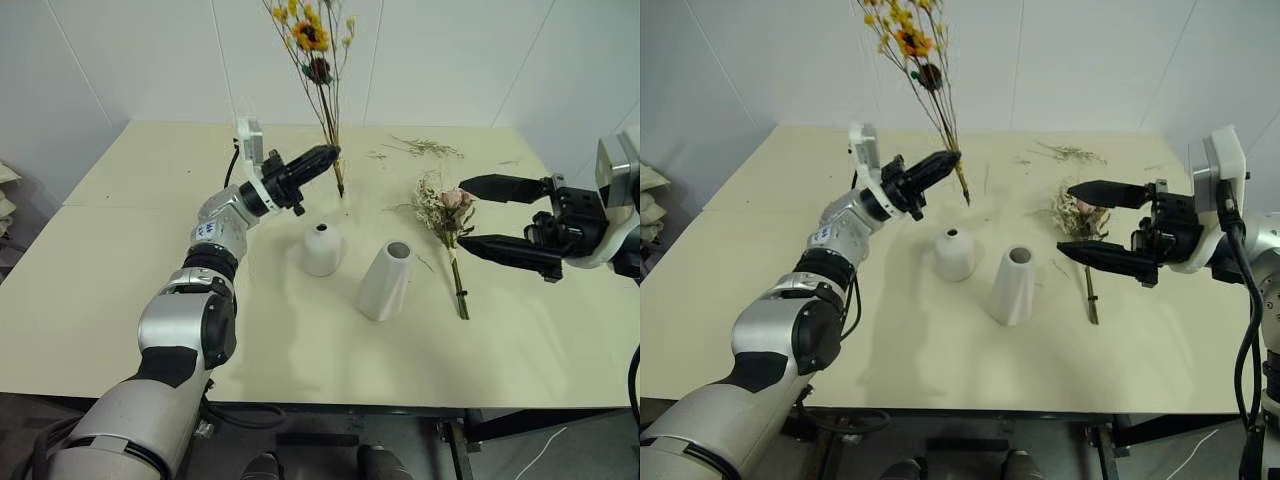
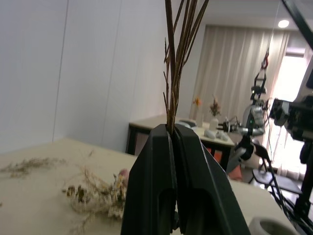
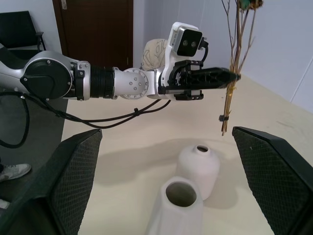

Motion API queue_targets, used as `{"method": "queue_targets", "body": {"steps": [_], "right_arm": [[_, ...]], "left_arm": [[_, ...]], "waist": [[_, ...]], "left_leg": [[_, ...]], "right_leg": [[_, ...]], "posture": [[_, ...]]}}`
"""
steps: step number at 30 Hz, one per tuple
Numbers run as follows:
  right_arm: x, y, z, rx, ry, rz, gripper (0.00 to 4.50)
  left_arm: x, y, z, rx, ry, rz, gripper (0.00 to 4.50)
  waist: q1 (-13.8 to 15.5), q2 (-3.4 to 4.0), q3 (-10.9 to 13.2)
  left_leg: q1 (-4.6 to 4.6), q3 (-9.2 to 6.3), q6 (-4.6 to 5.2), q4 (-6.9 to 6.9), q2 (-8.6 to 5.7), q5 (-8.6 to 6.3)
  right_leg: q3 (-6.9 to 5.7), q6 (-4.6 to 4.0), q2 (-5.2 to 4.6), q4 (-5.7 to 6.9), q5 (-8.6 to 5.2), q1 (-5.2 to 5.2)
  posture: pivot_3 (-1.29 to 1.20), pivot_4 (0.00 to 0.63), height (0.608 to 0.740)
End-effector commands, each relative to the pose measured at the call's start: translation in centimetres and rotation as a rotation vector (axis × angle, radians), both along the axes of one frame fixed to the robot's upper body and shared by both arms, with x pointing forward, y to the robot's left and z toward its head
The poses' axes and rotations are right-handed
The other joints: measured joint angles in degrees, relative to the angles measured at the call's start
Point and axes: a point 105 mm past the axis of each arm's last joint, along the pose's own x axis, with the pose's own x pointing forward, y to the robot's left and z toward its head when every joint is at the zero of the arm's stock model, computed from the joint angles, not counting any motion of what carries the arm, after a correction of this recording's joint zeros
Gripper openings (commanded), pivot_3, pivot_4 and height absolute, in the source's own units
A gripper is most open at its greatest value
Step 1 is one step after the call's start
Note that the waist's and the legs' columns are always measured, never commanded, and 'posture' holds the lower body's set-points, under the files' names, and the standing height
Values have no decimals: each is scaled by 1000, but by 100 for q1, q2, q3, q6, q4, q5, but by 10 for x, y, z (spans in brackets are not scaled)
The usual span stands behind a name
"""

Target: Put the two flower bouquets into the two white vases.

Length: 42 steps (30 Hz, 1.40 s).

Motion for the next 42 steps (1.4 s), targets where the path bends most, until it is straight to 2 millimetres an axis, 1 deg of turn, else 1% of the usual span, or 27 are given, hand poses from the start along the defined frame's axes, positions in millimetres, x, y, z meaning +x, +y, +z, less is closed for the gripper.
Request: {"method": "queue_targets", "body": {"steps": [1, 12, 16, 23, 42], "right_arm": [[-8, 1, 5, -26, -37, 5, 4500], [-9, 1, 1, -28, -28, -10, 4500], [-8, 2, 0, -26, -27, -13, 4500], [-7, 2, -1, -23, -26, -19, 4500], [-7, 3, -3, -19, -25, -26, 4500]], "left_arm": [[2, 3, 5, 49, -38, 42, 39], [5, 13, 0, 89, -37, 84, 39], [6, 13, -10, 106, -20, 88, 39], [7, 15, -21, 120, 13, 93, 39], [8, 20, -34, 167, 31, 110, 39]], "waist": [[1, 0, 0], [0, 0, 0], [4, 0, 0], [6, 0, 0], [2, 0, 0]], "left_leg": [[0, 0, 0, 0, 0, 0], [0, 0, 0, 0, 0, 0], [0, 0, 0, 1, 0, 0], [0, 0, 0, 1, 0, 0], [1, 0, 0, 2, 0, 0]], "right_leg": [[0, 0, 0, 0, 0, 0], [0, 0, 0, 2, 0, 0], [0, 0, 0, 3, 0, 0], [0, 0, 0, 6, 0, -1], [0, 0, 0, 9, 0, -1]], "posture": [[0, 150, 740], [0, 150, 740], [0, 150, 740], [0, 150, 740], [0, 150, 740]]}}
